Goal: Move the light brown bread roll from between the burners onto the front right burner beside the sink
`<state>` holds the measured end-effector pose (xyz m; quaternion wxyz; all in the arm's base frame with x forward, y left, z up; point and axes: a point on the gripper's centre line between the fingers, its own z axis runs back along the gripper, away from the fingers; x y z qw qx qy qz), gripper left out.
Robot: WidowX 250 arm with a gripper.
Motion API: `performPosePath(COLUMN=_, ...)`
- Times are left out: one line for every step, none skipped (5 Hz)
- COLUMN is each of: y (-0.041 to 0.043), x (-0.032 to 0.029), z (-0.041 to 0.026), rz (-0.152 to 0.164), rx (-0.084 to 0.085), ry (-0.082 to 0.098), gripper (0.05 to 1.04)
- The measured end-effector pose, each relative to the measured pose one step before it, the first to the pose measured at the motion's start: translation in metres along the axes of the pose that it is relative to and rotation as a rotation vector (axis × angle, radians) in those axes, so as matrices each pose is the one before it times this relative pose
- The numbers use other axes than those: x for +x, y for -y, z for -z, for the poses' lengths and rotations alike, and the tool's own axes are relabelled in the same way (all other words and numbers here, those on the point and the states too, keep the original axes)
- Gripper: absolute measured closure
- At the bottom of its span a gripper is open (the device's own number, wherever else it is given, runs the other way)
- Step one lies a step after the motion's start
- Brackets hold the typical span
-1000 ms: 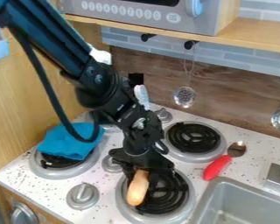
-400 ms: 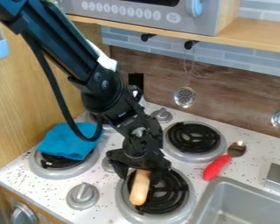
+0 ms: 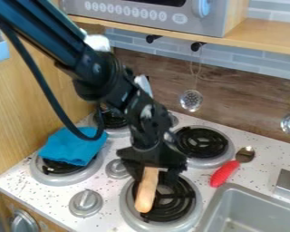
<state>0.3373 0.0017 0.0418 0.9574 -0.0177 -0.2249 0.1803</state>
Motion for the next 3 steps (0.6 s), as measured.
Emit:
performPosePath(y=0.00908, x=0.01016, z=-0.03153, rz=0.0059, rx=-0.1101, ry=0.0259, gripper=0.079)
performPosePath(y=0.00119, x=-0.01011, z=-0.03009, rz=-0.001, rx=-0.105, ry=-0.1787, gripper=0.079)
performPosePath(y=-0.01162, x=-0.01794, z=-0.03196, rz=-0.0262, rx=0.1305, ry=-0.1222, gripper=0.079)
